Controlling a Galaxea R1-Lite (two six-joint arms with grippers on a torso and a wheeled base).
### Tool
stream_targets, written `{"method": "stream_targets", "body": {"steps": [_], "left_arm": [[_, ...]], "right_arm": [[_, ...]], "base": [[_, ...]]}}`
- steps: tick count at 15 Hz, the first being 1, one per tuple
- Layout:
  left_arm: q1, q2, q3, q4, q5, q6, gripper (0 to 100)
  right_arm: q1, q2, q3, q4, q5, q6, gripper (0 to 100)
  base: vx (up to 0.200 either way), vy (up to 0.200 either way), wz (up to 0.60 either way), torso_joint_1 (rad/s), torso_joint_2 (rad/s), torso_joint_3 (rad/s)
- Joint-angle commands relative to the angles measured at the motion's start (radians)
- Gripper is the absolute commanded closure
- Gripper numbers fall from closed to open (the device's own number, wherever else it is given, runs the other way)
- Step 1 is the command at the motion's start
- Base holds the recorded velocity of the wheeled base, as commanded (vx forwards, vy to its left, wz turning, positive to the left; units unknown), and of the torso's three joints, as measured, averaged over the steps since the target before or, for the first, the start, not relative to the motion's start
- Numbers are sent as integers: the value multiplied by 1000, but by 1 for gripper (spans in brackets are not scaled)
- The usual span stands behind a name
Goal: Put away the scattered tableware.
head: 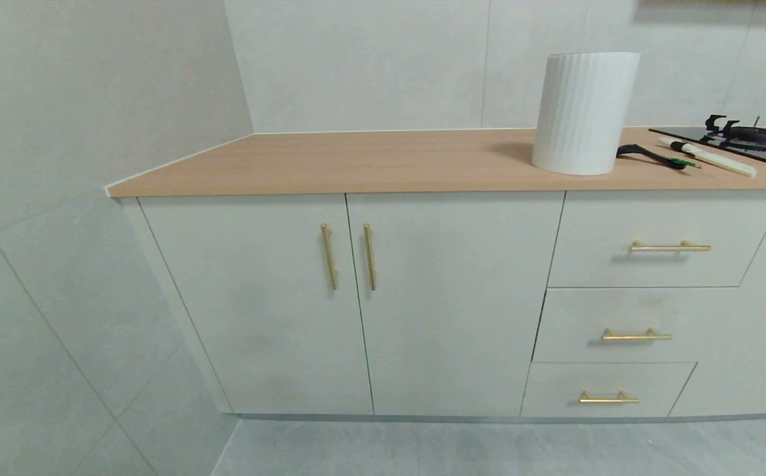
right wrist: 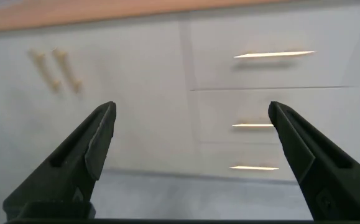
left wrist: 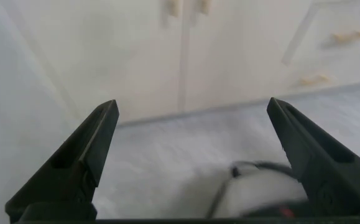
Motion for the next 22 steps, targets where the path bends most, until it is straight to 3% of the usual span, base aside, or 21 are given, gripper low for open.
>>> {"method": "stream_targets", "body": {"steps": [1,3,4,5,7,8,9,10,11,13,14,15,18,19,21,22], "left_arm": [[120,-270,25,80,-1,35,0],[166,-347,29,142,29,50,0],[180,-345,26,137,87,44,0],[195,-344,26,113,131,52,0],[286,-344,28,90,131,68,0],[329,-356,31,90,127,70,0],[359,-390,37,93,110,75,0],[382,-442,85,91,32,99,0],[382,-442,105,84,26,98,0],[382,-442,200,-19,78,61,0],[382,-442,276,-111,75,81,0],[382,-442,326,-162,58,134,0],[382,-442,326,-139,1,124,0],[382,-442,326,-137,-56,122,0],[382,-442,326,-90,-142,116,0],[382,-442,326,-93,-142,113,0]], "right_arm": [[-127,-386,27,226,-2,-47,0],[-171,-401,22,249,-36,-38,0],[-192,-402,11,246,-54,-38,0],[-277,-402,10,246,-51,-38,0],[-364,-494,53,287,-5,-44,0],[-364,-502,65,292,-13,-32,0],[-364,-502,74,292,-25,-16,0],[-364,-502,99,292,-26,14,0],[-364,-502,120,292,-25,13,0],[-364,-502,254,246,-9,-33,0],[-364,-502,340,148,37,-44,0],[-364,-501,427,28,95,-90,0],[-364,-501,429,20,213,-128,0],[-364,-501,429,45,268,-133,0],[-363,-501,429,67,276,-127,0],[-363,-501,429,67,276,-124,0]], "base": [[0,0,0,0,0,0],[0,0,0,0,0,0],[0,0,0,0,0,0],[0,0,0,0,0,0],[0,0,0,0,0,0],[0,0,0,0,0,0],[0,0,0,0,0,0],[0,0,0,0,0,0],[0,0,0,0,0,0],[0,0,0,0,0,0],[0,0,0,0,0,0],[0,0,0,0,0,0],[0,0,0,0,0,0],[0,0,0,0,0,0],[0,0,0,0,0,0],[0,0,0,0,0,0]]}}
